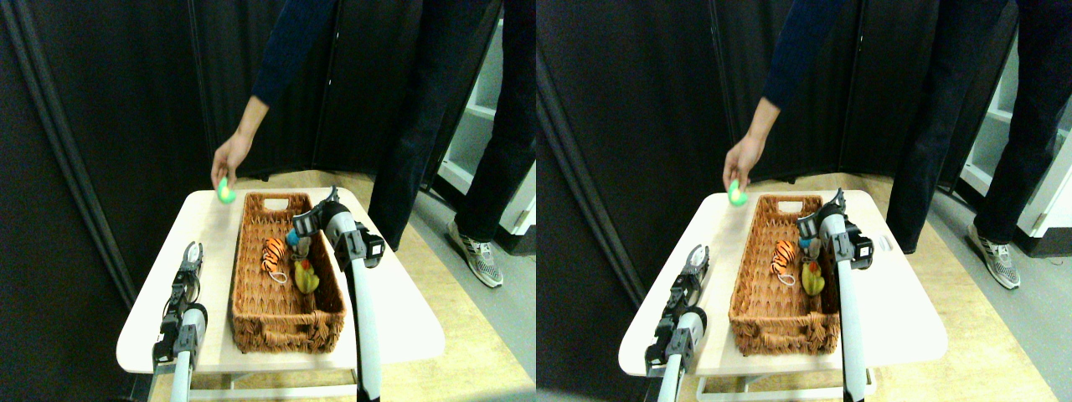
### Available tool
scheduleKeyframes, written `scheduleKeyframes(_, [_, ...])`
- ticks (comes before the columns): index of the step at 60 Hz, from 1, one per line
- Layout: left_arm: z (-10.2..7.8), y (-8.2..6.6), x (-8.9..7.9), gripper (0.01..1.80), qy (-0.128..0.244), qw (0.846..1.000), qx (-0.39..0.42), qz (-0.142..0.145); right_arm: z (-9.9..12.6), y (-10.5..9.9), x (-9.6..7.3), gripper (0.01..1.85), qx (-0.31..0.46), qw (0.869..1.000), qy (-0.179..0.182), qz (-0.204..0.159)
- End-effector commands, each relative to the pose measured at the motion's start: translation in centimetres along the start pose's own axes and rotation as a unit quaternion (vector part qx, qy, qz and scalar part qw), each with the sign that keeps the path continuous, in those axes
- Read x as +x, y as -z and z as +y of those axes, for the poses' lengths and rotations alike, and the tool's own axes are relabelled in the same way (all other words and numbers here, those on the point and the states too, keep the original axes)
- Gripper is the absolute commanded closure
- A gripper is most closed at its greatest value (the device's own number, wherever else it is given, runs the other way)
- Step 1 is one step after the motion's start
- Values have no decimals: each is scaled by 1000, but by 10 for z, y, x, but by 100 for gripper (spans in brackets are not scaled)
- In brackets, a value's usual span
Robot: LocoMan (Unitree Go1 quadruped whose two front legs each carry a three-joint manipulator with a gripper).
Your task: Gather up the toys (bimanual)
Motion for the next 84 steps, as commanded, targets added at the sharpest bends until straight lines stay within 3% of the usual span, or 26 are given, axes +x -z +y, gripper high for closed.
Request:
scheduleKeyframes(1, [-8, -1, 1, 180, 19, 1000, 4, -5, 6, -8, -2, 101, 1, 999, -21, -43])
scheduleKeyframes(2, [-8, -1, 1, 180, 21, 1000, 5, -5, 6, -9, -2, 110, 3, 998, -22, -54])
scheduleKeyframes(5, [-7, -2, 2, 180, 22, 1000, 6, -3, 6, -14, -3, 172, -6, 995, -39, -94])
scheduleKeyframes(7, [-7, -2, 2, 180, 22, 1000, 7, -3, 6, -17, -4, 185, -15, 993, -50, -102])
scheduleKeyframes(10, [-7, -2, 2, 180, 23, 1000, 9, -1, 5, -28, -7, 185, -45, 989, -52, -134])
scheduleKeyframes(19, [-10, -2, 2, 180, 24, 1000, 5, 4, -4, -49, -15, 185, -41, 986, -52, -151])
scheduleKeyframes(22, [-10, -2, 4, 180, 23, 1000, 5, 4, -9, -54, -19, 185, -41, 985, -37, -165])
scheduleKeyframes(31, [-14, 1, 7, 180, 20, 1000, 11, 7, -25, -62, -25, 185, -45, 984, -39, -169])
scheduleKeyframes(52, [-42, 8, 18, 180, 11, 999, 13, 28, -62, -63, -37, 185, 20, 980, 1, -198])
scheduleKeyframes(63, [-49, 18, 24, 180, 10, 999, 0, 46, -69, -59, -37, 185, 7, 980, 8, -199])
scheduleKeyframes(84, [-41, 29, 26, 119, -29, 998, -14, 52, -70, -54, -33, 185, -4, 980, 10, -197])
